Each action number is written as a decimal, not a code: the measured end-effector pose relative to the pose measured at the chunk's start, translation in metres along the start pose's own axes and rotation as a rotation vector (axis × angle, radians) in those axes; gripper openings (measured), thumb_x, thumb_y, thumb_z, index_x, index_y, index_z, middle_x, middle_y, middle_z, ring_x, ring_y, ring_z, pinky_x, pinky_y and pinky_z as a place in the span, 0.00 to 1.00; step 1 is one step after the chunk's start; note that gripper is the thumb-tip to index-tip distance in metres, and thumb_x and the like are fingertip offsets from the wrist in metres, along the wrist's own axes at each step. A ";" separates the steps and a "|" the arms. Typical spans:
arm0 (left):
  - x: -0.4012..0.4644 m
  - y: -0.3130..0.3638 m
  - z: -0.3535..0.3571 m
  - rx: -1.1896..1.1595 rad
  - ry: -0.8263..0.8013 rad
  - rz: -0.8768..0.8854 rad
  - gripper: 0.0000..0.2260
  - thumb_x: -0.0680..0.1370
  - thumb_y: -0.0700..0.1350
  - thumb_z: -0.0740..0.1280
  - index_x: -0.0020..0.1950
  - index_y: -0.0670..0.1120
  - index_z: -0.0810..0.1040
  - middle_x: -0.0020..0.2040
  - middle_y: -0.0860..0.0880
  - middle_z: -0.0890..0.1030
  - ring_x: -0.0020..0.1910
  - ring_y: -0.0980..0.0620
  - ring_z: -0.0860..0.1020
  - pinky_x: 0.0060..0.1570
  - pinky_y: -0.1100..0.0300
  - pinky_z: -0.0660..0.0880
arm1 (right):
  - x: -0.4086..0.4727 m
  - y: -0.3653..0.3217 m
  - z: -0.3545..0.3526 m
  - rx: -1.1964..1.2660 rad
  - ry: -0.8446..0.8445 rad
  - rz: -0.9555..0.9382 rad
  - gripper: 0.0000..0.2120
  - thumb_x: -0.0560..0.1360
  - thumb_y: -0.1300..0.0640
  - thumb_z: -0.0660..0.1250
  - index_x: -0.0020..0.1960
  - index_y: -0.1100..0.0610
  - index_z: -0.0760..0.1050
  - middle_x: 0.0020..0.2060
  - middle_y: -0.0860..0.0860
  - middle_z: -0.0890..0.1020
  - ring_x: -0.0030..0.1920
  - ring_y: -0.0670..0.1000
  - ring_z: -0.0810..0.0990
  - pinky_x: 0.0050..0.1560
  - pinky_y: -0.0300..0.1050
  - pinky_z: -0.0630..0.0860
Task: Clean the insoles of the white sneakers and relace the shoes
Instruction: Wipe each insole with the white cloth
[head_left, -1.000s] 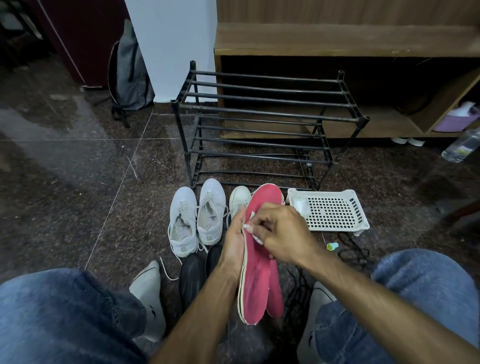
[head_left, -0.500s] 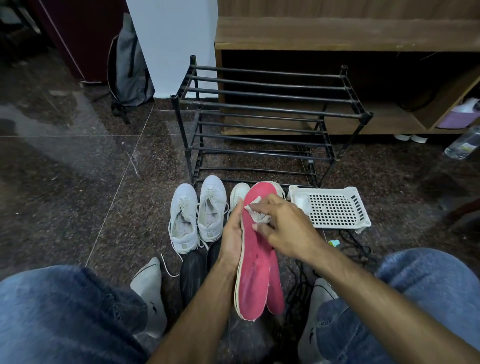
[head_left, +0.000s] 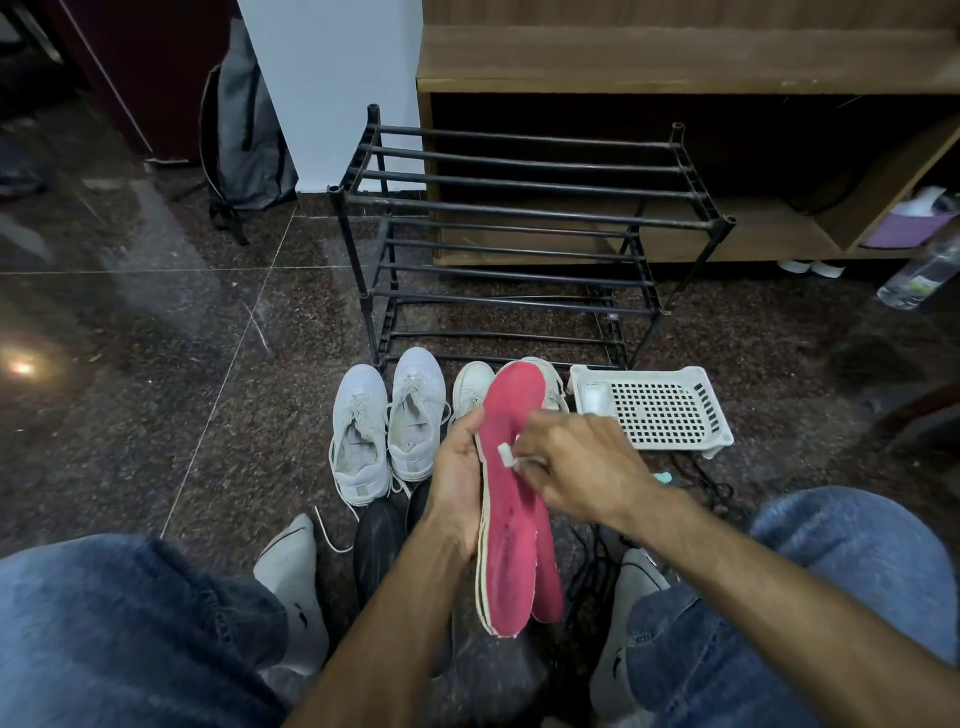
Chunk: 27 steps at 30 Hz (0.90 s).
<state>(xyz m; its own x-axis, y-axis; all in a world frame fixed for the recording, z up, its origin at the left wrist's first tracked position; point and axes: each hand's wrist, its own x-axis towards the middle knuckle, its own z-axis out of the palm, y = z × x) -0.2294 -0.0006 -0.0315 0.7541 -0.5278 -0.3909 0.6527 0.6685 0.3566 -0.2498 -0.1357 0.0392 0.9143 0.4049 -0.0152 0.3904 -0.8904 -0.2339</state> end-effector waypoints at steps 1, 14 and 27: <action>-0.001 0.001 -0.001 0.005 0.005 0.010 0.17 0.76 0.53 0.62 0.48 0.40 0.83 0.42 0.44 0.82 0.41 0.47 0.80 0.49 0.52 0.73 | -0.006 -0.004 0.002 0.016 -0.034 -0.026 0.11 0.78 0.52 0.62 0.58 0.49 0.80 0.53 0.45 0.78 0.50 0.53 0.79 0.47 0.46 0.71; -0.011 0.011 0.003 0.020 0.051 0.011 0.20 0.77 0.55 0.61 0.55 0.40 0.80 0.45 0.43 0.82 0.44 0.46 0.81 0.48 0.53 0.77 | -0.007 -0.014 0.015 0.169 0.063 0.130 0.09 0.77 0.51 0.64 0.45 0.53 0.81 0.43 0.47 0.79 0.44 0.53 0.80 0.45 0.50 0.77; -0.013 0.007 0.013 -0.033 0.007 0.065 0.18 0.75 0.52 0.61 0.52 0.40 0.82 0.46 0.43 0.83 0.46 0.46 0.82 0.53 0.54 0.78 | 0.008 -0.016 0.007 0.271 0.216 0.151 0.05 0.73 0.55 0.68 0.42 0.52 0.83 0.39 0.45 0.81 0.41 0.51 0.79 0.44 0.49 0.77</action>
<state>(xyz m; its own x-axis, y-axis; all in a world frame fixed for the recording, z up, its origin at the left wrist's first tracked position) -0.2337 0.0040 -0.0130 0.7944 -0.4788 -0.3738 0.5992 0.7184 0.3533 -0.2495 -0.1169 0.0363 0.9723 0.1945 0.1293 0.2332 -0.8377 -0.4938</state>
